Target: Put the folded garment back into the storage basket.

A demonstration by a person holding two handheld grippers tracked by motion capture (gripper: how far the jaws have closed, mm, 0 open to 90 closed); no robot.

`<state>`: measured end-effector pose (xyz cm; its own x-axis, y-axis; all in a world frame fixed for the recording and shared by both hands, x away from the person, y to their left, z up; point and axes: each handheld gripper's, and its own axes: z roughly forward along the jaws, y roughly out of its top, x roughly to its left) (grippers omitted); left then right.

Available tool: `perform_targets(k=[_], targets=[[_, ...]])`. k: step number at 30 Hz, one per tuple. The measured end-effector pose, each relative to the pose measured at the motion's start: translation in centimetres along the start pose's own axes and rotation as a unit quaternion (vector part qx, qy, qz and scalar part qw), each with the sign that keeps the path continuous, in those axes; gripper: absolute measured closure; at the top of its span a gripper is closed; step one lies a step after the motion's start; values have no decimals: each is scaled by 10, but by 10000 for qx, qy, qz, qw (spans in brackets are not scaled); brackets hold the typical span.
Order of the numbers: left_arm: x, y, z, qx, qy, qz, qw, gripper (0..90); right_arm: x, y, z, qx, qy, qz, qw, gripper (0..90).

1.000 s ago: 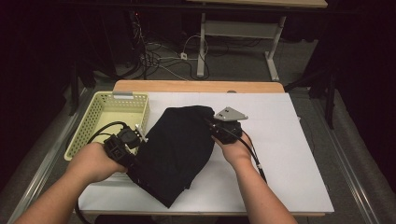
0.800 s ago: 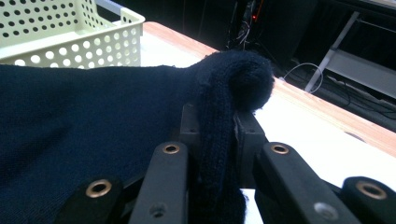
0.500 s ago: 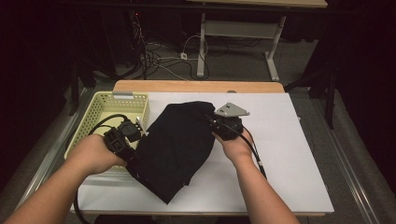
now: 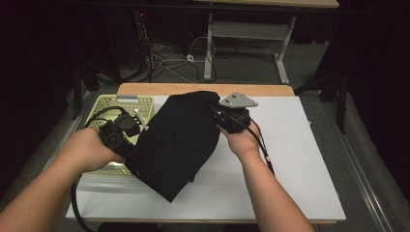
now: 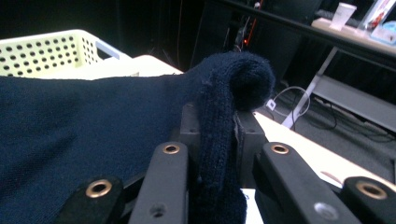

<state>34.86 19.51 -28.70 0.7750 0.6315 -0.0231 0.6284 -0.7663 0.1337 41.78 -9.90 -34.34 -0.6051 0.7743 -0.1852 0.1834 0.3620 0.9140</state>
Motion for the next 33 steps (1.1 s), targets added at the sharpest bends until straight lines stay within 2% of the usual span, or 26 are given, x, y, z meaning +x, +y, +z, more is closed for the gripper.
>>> perform_targets(k=[7,15,25,33], targets=[[8,-17,-14,-25,83,-131,9999,741,10,20,9,-120,70,-100,9999,793],[19,-43,-21,-76,142,-348,9993,740,28,32,26,-200,237,-161,9994,792],[34,-76,-17,-81,118,-665,9977,741,55,37,53,-179,466,-256,9984,793],[45,-98,-13,-83,107,-836,9964,740,73,41,73,-139,594,-330,9976,793]])
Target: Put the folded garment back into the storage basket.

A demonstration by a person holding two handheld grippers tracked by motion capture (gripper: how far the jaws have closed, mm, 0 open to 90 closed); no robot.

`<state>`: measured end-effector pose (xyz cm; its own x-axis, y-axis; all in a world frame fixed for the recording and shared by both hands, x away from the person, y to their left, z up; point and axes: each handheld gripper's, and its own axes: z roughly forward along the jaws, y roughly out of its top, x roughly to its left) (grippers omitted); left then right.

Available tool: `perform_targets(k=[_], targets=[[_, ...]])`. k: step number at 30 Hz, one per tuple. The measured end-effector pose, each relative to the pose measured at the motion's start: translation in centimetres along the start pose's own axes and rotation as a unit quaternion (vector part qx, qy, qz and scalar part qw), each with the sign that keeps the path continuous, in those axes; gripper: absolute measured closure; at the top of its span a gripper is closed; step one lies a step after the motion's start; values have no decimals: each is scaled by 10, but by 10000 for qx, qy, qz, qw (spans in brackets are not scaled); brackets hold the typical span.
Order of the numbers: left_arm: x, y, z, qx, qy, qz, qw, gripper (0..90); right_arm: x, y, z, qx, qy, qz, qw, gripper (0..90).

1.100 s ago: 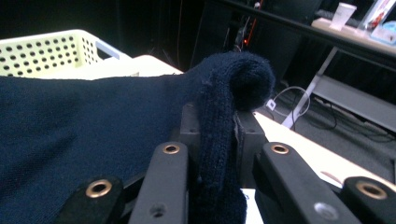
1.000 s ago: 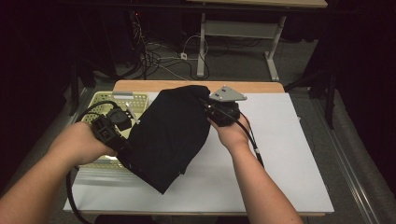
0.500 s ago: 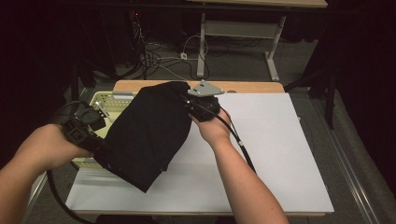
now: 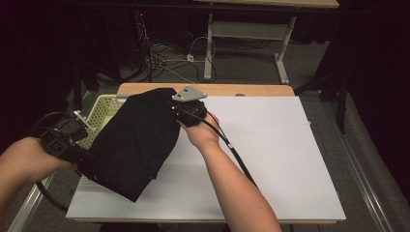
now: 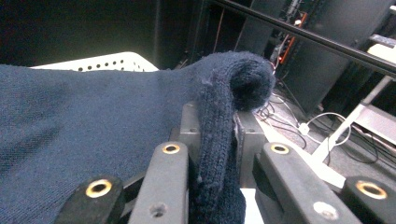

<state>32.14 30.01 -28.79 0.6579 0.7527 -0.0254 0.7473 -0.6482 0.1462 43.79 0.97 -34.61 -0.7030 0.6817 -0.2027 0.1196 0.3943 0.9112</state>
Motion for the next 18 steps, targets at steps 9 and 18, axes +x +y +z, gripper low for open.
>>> perform_targets(k=[9,18], targets=[[18,-20,1,-21,-11,-262,9997,740,12,7,29,46,179,-88,9998,792],[36,-34,0,-102,-36,-520,9986,739,23,17,58,68,289,-225,9993,792]])
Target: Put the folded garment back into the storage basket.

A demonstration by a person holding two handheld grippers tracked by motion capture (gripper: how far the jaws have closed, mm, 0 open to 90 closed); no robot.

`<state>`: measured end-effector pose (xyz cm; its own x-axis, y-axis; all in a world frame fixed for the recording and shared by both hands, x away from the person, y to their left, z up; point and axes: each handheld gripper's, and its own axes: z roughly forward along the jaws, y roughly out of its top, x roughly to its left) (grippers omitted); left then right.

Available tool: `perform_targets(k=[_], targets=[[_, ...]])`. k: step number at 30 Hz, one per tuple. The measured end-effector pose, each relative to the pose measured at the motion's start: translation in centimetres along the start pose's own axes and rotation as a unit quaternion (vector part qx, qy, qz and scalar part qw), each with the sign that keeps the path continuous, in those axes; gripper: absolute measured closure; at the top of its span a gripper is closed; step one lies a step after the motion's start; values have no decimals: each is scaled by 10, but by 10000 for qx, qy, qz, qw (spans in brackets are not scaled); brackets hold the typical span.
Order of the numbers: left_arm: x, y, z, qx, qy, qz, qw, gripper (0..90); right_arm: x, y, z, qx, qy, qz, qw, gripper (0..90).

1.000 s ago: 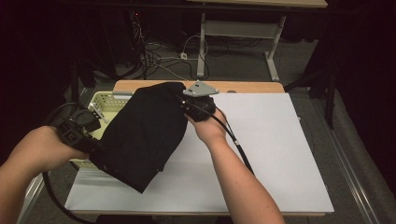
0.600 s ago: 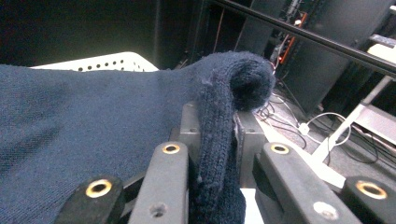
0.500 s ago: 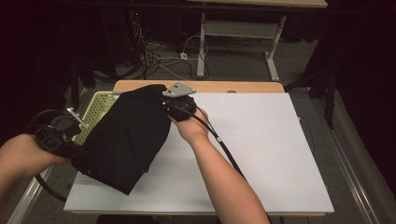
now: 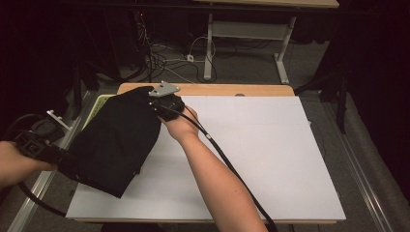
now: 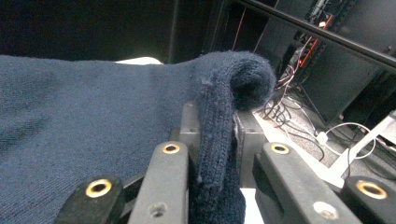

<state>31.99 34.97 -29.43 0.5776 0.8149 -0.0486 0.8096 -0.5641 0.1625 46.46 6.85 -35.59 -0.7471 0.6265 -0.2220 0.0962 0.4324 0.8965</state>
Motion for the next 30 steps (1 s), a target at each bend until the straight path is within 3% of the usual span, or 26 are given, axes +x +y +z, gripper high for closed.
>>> perform_targets(k=[6,11,22,25,30], targets=[[13,-3,0,-90,-28,-119,9999,739,1,15,15,1,-5,-97,10000,792],[22,-2,0,-194,12,-331,9993,738,0,25,32,-24,22,-193,9998,791],[33,1,7,-369,142,-582,9975,734,-8,31,60,5,42,-129,9999,791],[33,2,13,-403,128,-635,9971,734,-12,32,68,6,78,-100,9999,791],[32,4,35,-196,180,-595,9979,729,-13,20,85,229,181,-18,9996,785]])
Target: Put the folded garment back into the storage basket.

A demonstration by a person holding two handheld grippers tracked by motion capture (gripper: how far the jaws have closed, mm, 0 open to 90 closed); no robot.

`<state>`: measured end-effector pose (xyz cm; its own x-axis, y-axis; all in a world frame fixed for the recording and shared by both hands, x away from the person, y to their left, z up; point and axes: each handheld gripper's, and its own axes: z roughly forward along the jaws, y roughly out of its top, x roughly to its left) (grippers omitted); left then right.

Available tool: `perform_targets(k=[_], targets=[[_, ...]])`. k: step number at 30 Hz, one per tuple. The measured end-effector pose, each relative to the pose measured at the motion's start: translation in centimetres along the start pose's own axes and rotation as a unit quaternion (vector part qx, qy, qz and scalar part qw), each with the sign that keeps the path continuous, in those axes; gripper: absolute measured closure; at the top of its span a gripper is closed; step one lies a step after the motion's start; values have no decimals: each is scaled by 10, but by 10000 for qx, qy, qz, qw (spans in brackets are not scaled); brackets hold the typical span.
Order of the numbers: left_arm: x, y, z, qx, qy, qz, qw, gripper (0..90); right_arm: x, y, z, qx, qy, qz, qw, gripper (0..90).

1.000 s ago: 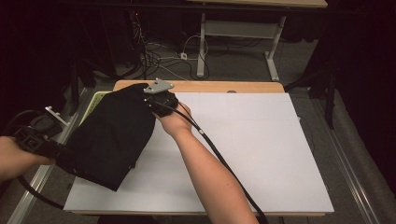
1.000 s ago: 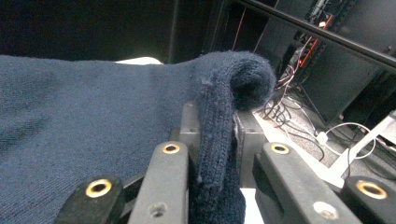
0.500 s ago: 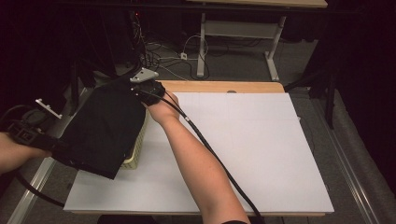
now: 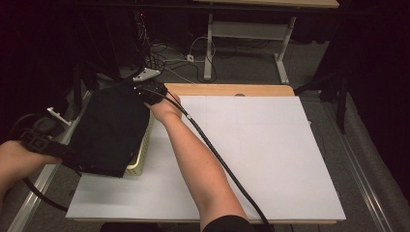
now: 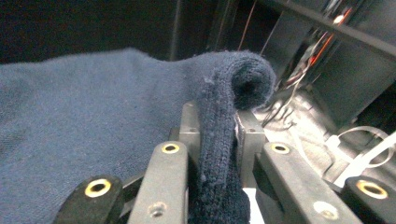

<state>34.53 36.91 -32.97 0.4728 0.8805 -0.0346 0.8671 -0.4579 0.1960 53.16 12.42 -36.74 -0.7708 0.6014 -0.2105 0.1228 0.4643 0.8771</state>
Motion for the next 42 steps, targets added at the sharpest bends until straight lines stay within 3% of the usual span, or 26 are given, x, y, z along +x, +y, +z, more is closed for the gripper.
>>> perform_targets(k=[4,15,18,20,22,24,30,34,42], targets=[[1,-2,8,50,-68,-48,10000,725,2,-12,12,284,3,47,9996,778],[4,-3,12,-29,-73,-86,9999,714,1,-19,26,303,8,147,9994,720],[3,-2,14,78,-55,-20,10000,656,-1,-21,28,355,-129,261,9989,551],[5,-2,12,79,-36,-178,9998,507,-6,-21,26,382,-72,460,9982,405],[5,-2,8,36,-39,-252,9997,400,-9,-20,22,432,30,497,9978,283],[3,-1,5,29,13,-222,9997,323,-12,-22,14,375,73,673,9970,159],[-7,1,3,-47,26,-264,9996,148,-14,-41,-18,153,35,726,9972,11],[-18,7,6,92,62,-241,9996,0,-14,-56,-46,13,85,786,9969,4],[-34,14,10,96,47,-119,9999,0,-4,-86,-94,-121,119,788,9967,4]])
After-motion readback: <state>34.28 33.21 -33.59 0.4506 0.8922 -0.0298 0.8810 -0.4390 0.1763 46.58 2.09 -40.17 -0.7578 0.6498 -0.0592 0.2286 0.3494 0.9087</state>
